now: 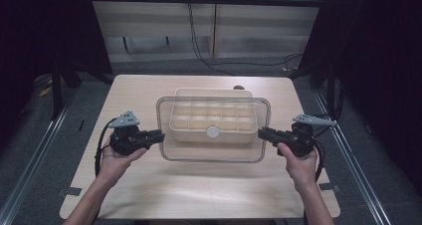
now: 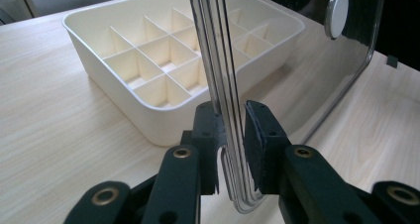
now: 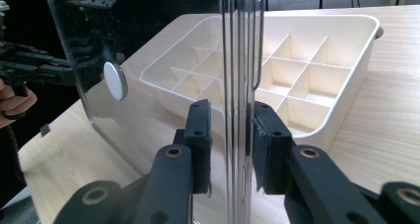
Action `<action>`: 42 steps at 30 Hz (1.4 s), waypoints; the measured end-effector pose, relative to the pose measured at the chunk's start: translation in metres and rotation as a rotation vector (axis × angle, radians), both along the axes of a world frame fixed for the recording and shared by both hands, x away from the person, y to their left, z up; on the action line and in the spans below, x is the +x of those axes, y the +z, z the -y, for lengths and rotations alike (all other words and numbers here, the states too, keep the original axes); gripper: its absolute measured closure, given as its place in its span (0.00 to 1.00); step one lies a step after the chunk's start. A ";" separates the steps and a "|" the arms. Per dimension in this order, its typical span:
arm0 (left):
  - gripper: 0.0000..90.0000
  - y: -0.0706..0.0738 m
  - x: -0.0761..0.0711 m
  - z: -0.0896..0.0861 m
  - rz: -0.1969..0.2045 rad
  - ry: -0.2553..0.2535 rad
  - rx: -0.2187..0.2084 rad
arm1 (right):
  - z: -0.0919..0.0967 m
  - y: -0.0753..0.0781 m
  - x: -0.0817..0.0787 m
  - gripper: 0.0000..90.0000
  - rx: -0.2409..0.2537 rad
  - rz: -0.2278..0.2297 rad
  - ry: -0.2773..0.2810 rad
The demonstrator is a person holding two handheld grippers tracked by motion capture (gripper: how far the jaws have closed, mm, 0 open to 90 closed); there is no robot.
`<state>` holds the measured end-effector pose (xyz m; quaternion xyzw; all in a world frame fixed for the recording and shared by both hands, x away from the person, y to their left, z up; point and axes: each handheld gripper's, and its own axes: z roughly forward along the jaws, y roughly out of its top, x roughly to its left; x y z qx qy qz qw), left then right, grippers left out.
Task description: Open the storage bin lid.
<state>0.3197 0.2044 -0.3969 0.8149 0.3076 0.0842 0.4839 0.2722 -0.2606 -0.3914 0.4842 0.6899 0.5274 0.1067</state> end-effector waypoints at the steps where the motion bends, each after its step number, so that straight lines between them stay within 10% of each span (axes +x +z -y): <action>1: 0.85 0.000 -0.001 0.000 0.002 0.000 0.002 | 0.000 0.000 -0.001 0.80 0.000 0.004 0.003; 42: 0.86 -0.026 -0.051 -0.012 -0.075 -0.036 0.057 | -0.009 -0.023 -0.047 0.80 -0.019 -0.067 0.059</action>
